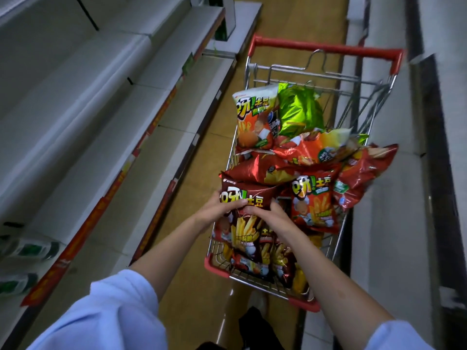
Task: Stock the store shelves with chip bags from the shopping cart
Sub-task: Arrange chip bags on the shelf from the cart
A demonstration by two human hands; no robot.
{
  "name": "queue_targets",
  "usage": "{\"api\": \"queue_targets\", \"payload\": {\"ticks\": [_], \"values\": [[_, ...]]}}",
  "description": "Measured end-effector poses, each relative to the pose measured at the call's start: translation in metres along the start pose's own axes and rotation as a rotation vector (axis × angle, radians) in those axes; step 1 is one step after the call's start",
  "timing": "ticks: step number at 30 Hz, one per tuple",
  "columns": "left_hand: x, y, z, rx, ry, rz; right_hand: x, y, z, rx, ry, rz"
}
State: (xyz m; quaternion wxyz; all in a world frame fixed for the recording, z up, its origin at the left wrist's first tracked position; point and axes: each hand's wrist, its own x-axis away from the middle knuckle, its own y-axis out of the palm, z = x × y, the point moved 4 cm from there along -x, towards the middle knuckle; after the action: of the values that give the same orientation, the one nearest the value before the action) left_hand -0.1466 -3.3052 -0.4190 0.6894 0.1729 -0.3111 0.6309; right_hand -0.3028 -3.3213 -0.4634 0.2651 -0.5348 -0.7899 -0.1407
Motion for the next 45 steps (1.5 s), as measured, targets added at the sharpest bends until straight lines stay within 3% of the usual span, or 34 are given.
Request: {"api": "queue_targets", "payload": {"ticks": [5, 8, 11, 14, 22, 27, 33, 41, 45], "values": [[0.004, -0.024, 0.023, 0.026, 0.164, -0.010, 0.003, -0.004, -0.038, -0.122, -0.038, 0.001], [-0.001, -0.045, 0.031, 0.123, 0.183, 0.004, -0.004, -0.013, -0.055, -0.206, -0.045, 0.158], [-0.011, -0.064, 0.036, 0.201, 0.178, -0.008, -0.014, -0.029, -0.061, -0.016, -0.027, 0.386], [-0.026, -0.081, 0.047, 0.187, 0.199, -0.040, -0.022, -0.033, -0.073, 0.237, 0.046, 0.505], [-0.083, -0.130, 0.085, 0.118, 0.210, -0.191, -0.066, -0.012, -0.079, 0.181, 0.263, 0.683], [-0.106, -0.141, 0.100, -0.017, 0.194, -0.308, -0.052, -0.012, -0.073, 0.119, 0.159, 0.727], [-0.104, -0.108, 0.119, -0.054, 0.208, -0.518, 0.004, -0.002, -0.051, -0.289, 0.063, 0.683], [-0.061, -0.053, 0.134, -0.049, 0.225, -0.718, 0.121, 0.010, 0.003, -0.892, 0.069, 1.075], [-0.017, -0.027, 0.127, -0.130, 0.248, -0.805, 0.184, 0.038, 0.020, -1.205, -0.071, 1.170]]}}
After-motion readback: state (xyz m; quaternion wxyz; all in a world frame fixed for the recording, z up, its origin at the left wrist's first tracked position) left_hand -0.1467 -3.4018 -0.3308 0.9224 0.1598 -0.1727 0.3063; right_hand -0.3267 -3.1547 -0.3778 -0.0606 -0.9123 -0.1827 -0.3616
